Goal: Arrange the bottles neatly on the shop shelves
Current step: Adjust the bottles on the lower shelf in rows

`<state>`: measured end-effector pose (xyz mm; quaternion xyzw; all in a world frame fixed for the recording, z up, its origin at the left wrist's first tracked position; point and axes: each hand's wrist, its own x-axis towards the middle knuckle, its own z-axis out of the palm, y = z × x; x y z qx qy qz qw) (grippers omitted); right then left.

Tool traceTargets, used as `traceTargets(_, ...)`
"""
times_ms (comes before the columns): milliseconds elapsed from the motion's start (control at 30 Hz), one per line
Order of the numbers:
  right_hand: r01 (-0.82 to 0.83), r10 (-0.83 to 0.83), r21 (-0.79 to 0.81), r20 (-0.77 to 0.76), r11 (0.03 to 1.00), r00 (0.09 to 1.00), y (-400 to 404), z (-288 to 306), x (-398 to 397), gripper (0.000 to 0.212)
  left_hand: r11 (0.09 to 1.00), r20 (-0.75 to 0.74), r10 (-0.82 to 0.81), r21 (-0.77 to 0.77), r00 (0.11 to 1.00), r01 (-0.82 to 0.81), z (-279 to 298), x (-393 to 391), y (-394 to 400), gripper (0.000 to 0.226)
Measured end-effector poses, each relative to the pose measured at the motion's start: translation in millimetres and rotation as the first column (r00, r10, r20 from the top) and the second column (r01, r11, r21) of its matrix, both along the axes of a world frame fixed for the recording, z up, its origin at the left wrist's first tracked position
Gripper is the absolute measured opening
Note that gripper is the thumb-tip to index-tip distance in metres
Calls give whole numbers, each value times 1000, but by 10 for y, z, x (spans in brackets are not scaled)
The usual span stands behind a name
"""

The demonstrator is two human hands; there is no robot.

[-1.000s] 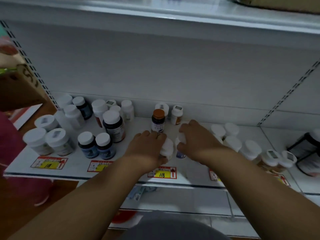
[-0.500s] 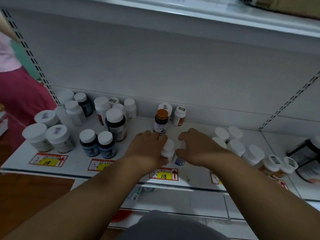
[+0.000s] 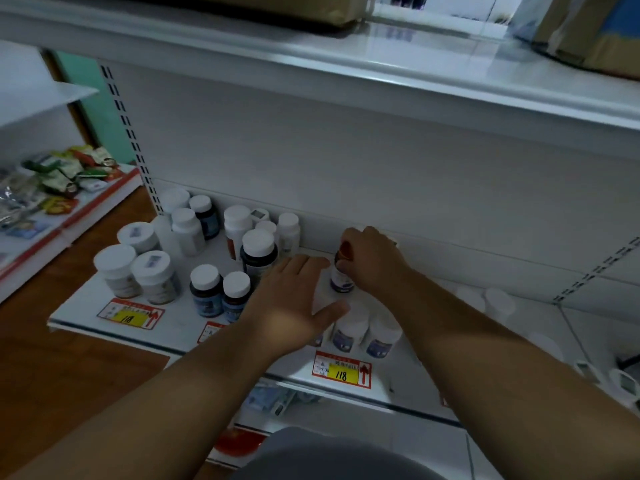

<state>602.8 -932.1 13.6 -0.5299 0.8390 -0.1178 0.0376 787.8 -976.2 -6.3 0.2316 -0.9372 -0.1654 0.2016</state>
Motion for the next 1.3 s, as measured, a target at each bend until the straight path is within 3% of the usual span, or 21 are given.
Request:
traceTargets(167, 120, -2, -323, 343, 939, 939, 413, 280, 81, 30, 963, -334, 183, 250, 925, -100, 57, -130, 113, 65)
traceTargets(300, 288, 68, -470, 606, 834, 793, 878, 574, 149, 21, 926, -384, 133, 376, 914, 23, 276, -372, 439, 67)
traceTargets(434, 418, -2, -500, 639, 758, 769, 1433, 766, 60, 17, 859, -339, 21, 488, 940, 157, 394, -626, 929, 72)
traceTargets(534, 514, -1, -547, 684, 660, 729, 1928, 864, -36, 13, 840, -349, -116, 466, 930, 279, 446, -841, 1344, 73)
traceTargets(634, 564, -14, -569, 697, 598, 717, 2522, 907, -144, 15, 802, -374, -223, 453, 900, 388, 500, -1102, 1786, 62)
traceTargets(767, 604, -120, -578, 660, 548, 741, 3587, 851, -378, 17, 682, -402, -377, 489, 834, 544, 507, -1571, 2650, 48)
traceTargets(934, 687, -311, -558, 623, 466, 717, 5132, 785, -674, 17, 596, -389, -524, 469, 758, 652, 374, -2168, 4066, 62)
traceTargets(1100, 735, -462, -537, 572, 414, 678, 6382, 684, -1083, 15, 567, -312, -600, 485, 737, 666, 259, -2688, 5248, 76)
traceTargets(1301, 727, -437, -524, 582, 444, 686, 6970, 639, -1746, 17, 627, -258, -606, 427, 752, 651, 177, -3270, 5817, 72)
